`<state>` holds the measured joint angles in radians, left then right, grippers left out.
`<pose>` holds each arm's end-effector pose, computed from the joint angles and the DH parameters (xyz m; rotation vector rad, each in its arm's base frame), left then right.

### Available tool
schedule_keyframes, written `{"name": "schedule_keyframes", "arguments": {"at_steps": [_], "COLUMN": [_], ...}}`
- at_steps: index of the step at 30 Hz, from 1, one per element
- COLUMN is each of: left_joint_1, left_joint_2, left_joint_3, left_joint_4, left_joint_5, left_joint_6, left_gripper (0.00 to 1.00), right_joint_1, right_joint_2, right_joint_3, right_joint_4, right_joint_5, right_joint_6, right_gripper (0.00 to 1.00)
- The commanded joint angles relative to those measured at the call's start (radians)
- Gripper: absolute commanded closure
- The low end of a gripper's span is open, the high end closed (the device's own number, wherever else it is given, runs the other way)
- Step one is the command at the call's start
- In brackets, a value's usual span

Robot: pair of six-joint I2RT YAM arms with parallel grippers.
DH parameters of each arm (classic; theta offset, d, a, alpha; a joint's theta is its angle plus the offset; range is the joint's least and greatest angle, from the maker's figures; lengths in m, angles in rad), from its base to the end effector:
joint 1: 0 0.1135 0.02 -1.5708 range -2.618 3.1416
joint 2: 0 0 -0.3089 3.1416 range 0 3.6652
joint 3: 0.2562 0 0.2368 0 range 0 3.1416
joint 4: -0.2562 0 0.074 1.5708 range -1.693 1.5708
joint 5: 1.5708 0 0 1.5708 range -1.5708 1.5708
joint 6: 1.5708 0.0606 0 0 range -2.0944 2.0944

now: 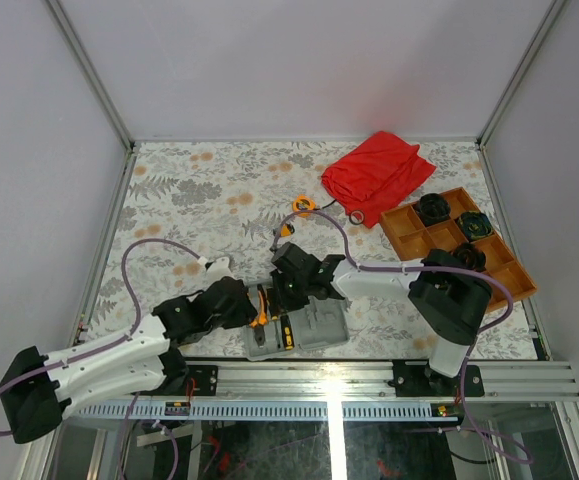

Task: Sort the tools into containers
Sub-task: Adjust the screwdriver in the storage box.

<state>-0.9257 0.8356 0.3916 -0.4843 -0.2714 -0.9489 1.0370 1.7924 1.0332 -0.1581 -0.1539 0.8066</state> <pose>0.0880 -0.0899 0.1924 -0.1431 2.5082 -0.4703 0.1837 0.3291 0.1944 -0.3854 2.7089 0.8660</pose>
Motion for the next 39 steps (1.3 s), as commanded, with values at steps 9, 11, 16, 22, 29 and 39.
{"name": "schedule_keyframes", "arguments": {"at_steps": [9,11,16,22,29,39], "left_joint_1": [0.001,0.029,0.069,0.068,0.068,0.050], "left_joint_2": [0.120,0.159,0.244,0.355,0.422,0.519], "left_joint_3": [0.248,0.248,0.236,0.270,0.269,0.336], "left_joint_4": [0.034,0.081,0.188,0.236,0.235,0.178], "left_joint_5": [-0.050,-0.007,0.089,0.151,0.158,0.119], "left_joint_6": [0.093,0.109,0.124,0.156,0.140,0.123], "left_gripper": [0.66,0.66,0.68,0.70,0.75,0.78], "right_joint_1": [-0.015,-0.014,-0.015,-0.014,-0.013,0.080], "right_joint_2": [-0.136,-0.205,-0.327,-0.386,-0.485,-0.498], "right_joint_3": [-0.109,-0.159,-0.270,-0.352,-0.437,-0.403], "right_joint_4": [0.033,0.104,0.183,0.157,0.194,0.143], "right_joint_5": [0.073,0.063,0.086,0.122,0.112,0.221], "right_joint_6": [-0.082,-0.078,-0.049,0.019,0.078,0.111], "right_gripper": [0.82,0.81,0.76,0.75,0.77,0.82]}}
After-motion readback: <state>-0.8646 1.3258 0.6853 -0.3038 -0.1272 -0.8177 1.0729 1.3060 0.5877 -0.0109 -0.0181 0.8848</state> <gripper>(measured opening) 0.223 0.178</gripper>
